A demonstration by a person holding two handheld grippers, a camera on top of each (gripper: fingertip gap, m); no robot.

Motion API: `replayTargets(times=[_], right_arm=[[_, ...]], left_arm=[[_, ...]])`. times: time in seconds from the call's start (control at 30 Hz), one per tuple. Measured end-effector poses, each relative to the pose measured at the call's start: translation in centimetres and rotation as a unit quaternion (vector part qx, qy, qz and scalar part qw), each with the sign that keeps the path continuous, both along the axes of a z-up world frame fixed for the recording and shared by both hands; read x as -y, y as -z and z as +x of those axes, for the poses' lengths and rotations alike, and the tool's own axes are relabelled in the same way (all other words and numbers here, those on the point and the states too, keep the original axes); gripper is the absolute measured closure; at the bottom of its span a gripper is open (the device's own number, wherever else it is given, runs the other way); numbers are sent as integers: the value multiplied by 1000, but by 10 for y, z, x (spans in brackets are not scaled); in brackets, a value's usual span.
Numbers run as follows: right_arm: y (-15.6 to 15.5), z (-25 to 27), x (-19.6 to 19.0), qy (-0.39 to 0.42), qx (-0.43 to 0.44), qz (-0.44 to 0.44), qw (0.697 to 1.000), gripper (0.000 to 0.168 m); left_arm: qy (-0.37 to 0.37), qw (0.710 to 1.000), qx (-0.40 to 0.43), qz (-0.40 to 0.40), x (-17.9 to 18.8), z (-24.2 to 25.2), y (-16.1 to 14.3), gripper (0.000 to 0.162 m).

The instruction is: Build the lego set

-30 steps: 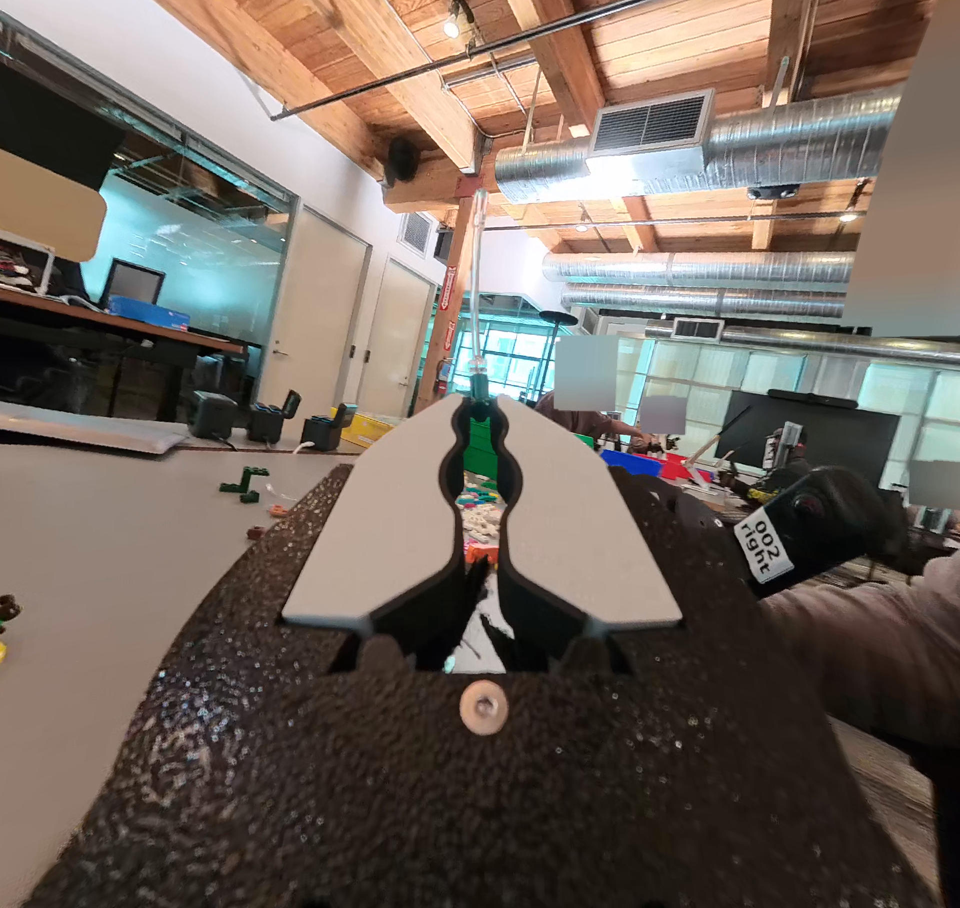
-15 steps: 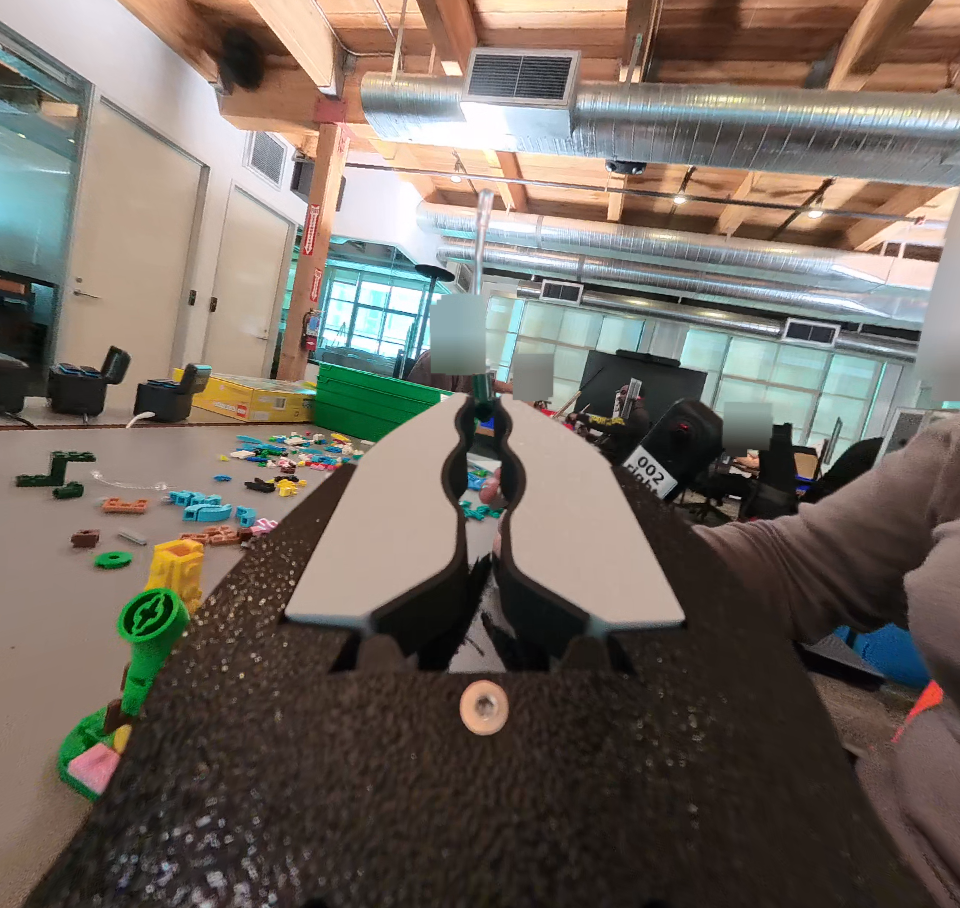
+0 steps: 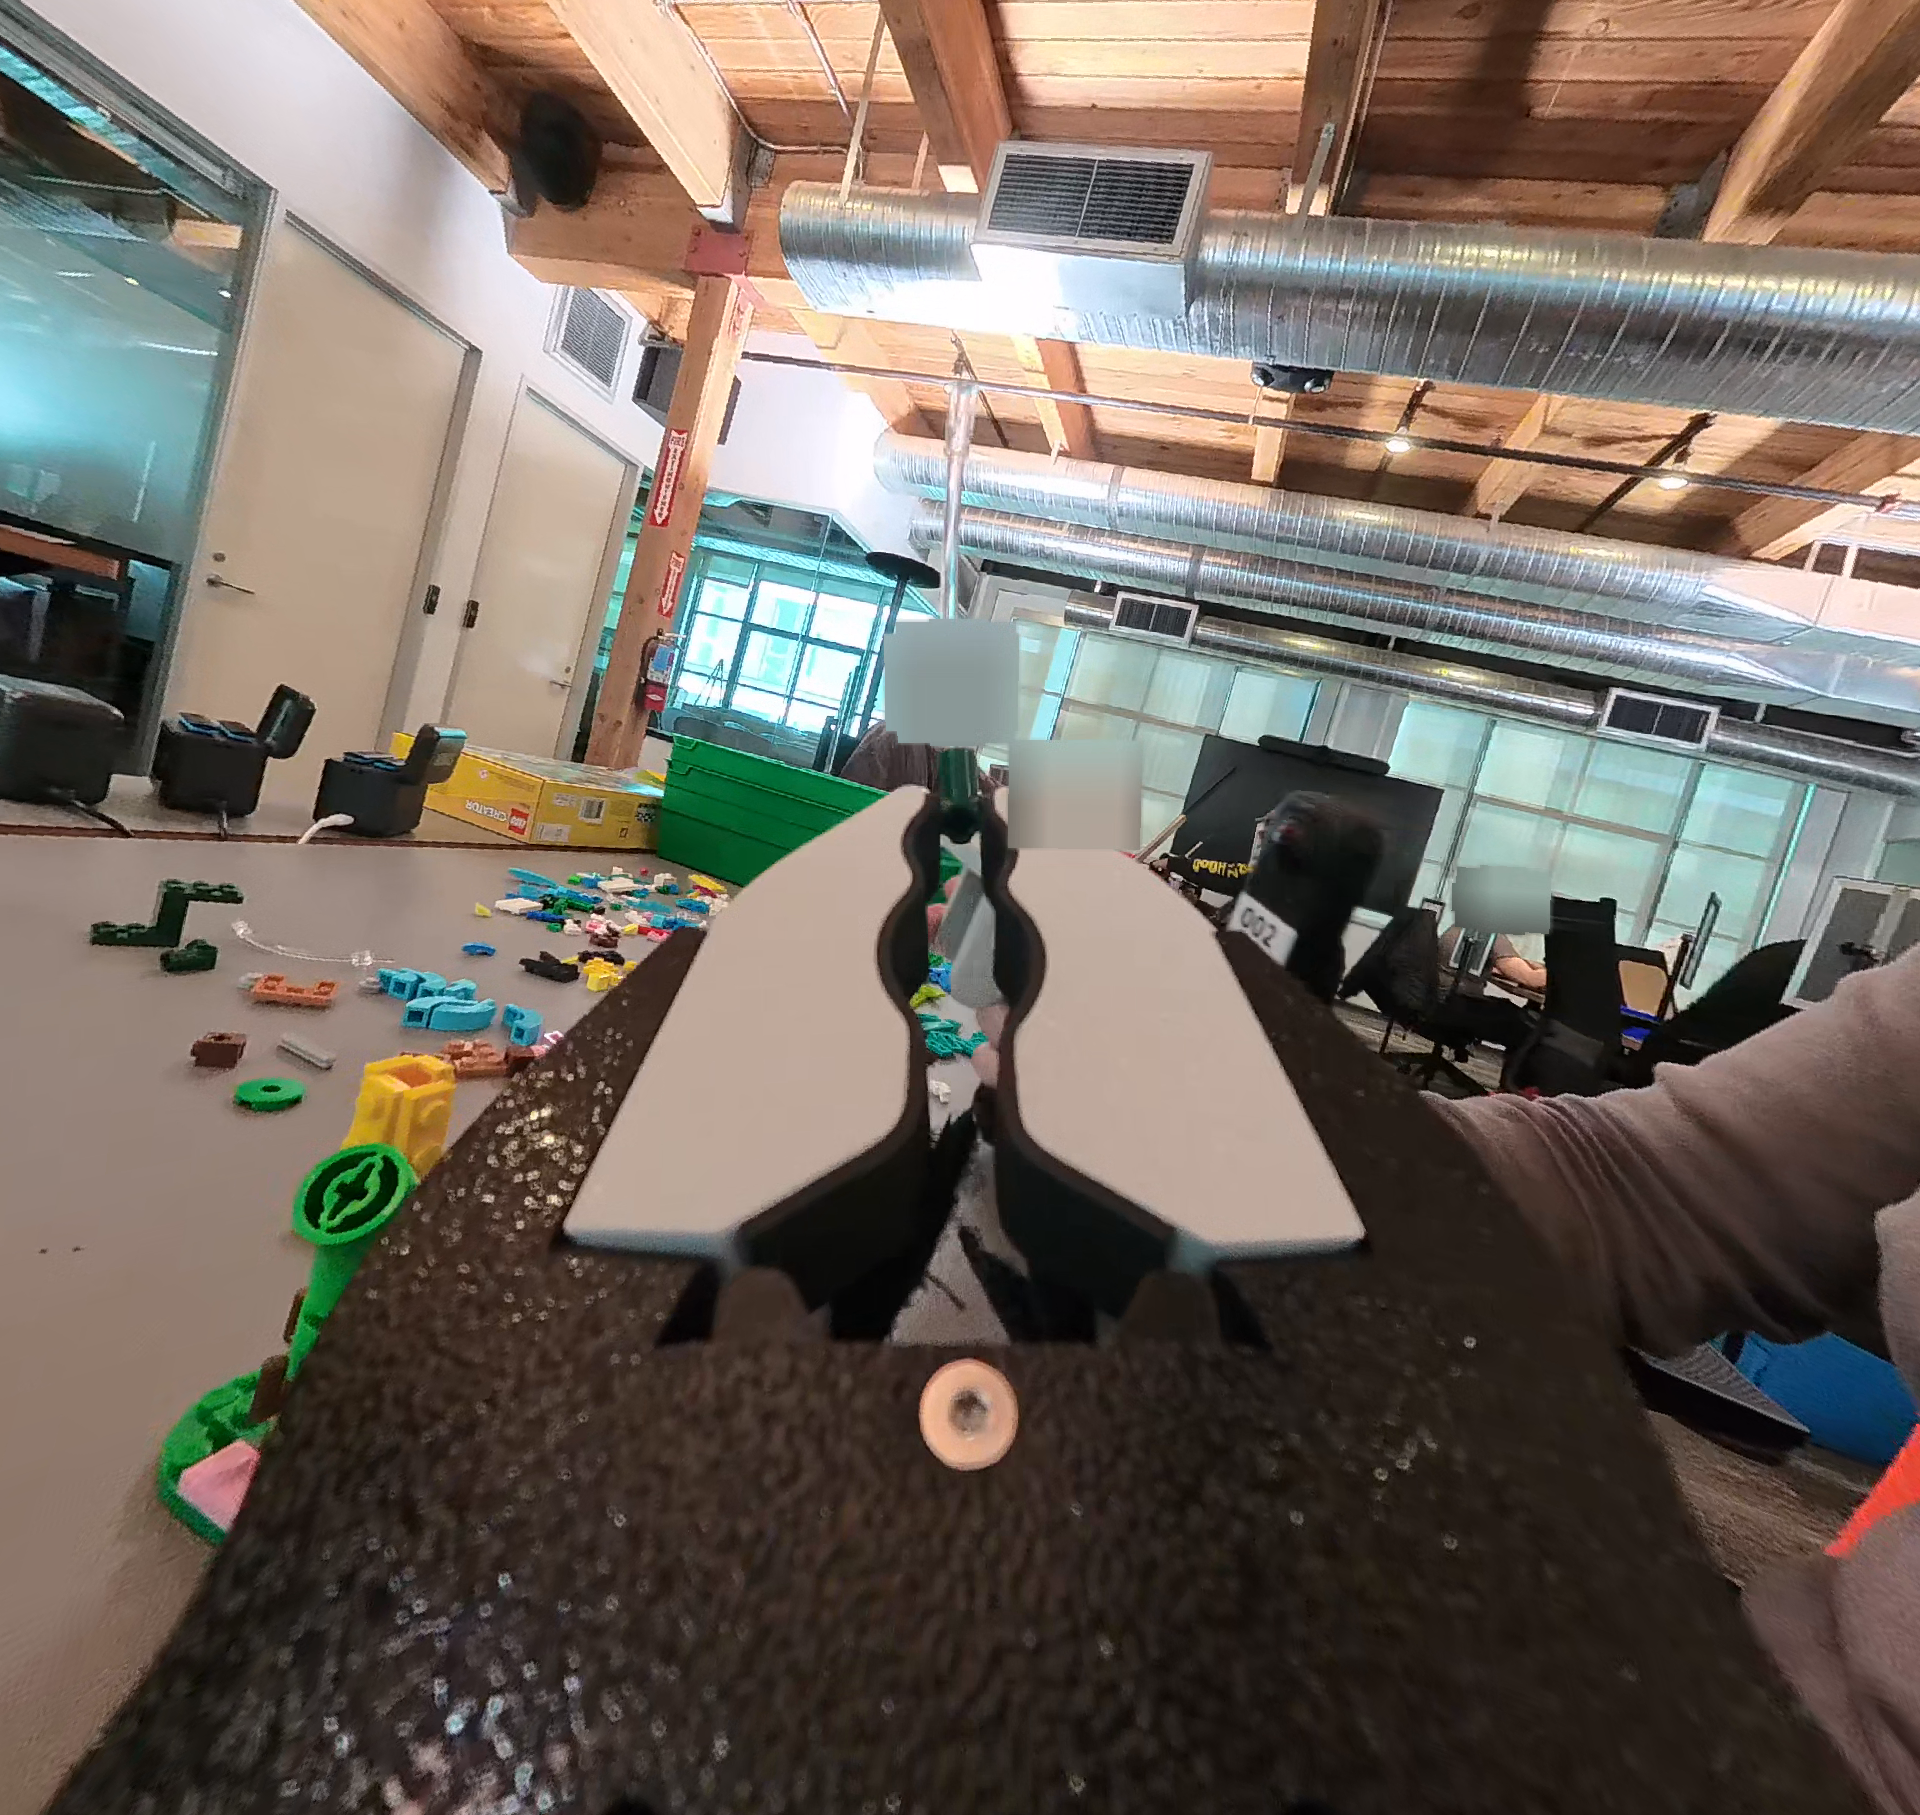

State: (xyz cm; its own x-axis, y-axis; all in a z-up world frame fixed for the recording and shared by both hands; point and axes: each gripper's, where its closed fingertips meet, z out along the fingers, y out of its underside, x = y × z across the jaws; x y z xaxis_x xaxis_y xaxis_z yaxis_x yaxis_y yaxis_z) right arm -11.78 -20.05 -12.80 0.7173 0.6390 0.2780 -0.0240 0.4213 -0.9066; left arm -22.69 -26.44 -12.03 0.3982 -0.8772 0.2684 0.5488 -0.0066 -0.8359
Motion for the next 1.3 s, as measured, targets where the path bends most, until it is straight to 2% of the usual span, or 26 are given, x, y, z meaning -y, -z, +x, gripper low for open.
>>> replayTargets(times=[0.07,0.2,1.0,1.07,1.2,1.3], right_arm=[[1,15,-16,12,-39,-45,998,168],[3,20,-22,8,-57,-67,996,168],[7,-3,-4,-27,5,-24,999,168],[6,-8,3,-56,0,-24,998,168],[-1,-18,31,-177,-36,-31,983,168],[2,-27,47,-273,-43,-86,957,163]], left_arm=[[1,1000,1,1,0,0,0,155],[27,1000,-4,-7,2,4,1,155],[45,999,-3,-4,6,6,1,155],[50,999,-4,-1,7,6,1,155],[49,999,-9,1,8,8,1,155],[43,999,-24,-16,2,11,4,156]])
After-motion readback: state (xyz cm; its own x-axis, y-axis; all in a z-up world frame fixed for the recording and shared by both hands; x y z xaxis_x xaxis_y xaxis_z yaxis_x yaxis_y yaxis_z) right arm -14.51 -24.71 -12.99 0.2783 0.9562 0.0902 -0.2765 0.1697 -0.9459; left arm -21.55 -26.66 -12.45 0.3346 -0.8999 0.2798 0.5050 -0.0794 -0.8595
